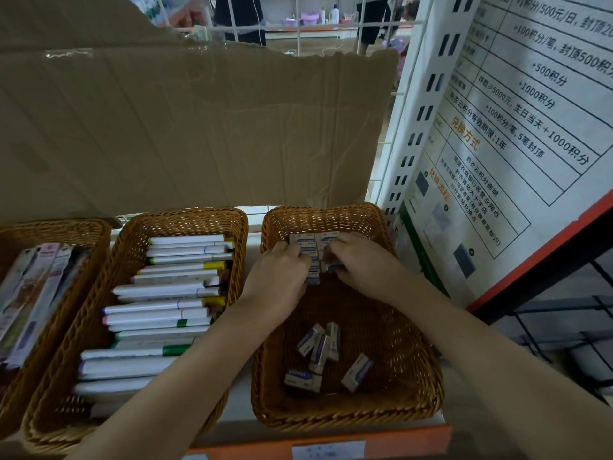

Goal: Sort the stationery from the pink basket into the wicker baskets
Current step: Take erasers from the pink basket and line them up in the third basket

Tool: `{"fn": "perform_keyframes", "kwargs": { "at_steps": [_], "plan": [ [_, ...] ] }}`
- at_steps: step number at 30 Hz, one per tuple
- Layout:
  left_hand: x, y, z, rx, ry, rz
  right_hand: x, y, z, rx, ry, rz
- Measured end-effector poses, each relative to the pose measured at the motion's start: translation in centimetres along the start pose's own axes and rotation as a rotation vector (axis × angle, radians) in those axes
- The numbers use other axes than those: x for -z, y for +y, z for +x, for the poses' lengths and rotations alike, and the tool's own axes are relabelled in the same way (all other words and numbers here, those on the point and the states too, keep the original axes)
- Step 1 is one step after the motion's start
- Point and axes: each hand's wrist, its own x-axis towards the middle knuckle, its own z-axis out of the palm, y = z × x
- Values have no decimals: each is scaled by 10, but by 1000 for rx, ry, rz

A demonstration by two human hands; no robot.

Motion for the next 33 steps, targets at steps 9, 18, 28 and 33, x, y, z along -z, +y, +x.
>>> {"fn": "perform_keyframes", "kwargs": {
  "at_steps": [9,18,28,33],
  "plan": [
    [0,1,0,13,-38,-42,-5,1,2,-6,19,-4],
    [7,3,-2,-10,-35,-31,4,-4,-6,17,16,-14],
    [30,25,-48,34,-326,-137,6,-28,-61,161,-288,98],
    [26,35,-50,71,-336,-110,-5,-35,-66,149,-255,31]
  ]
}}
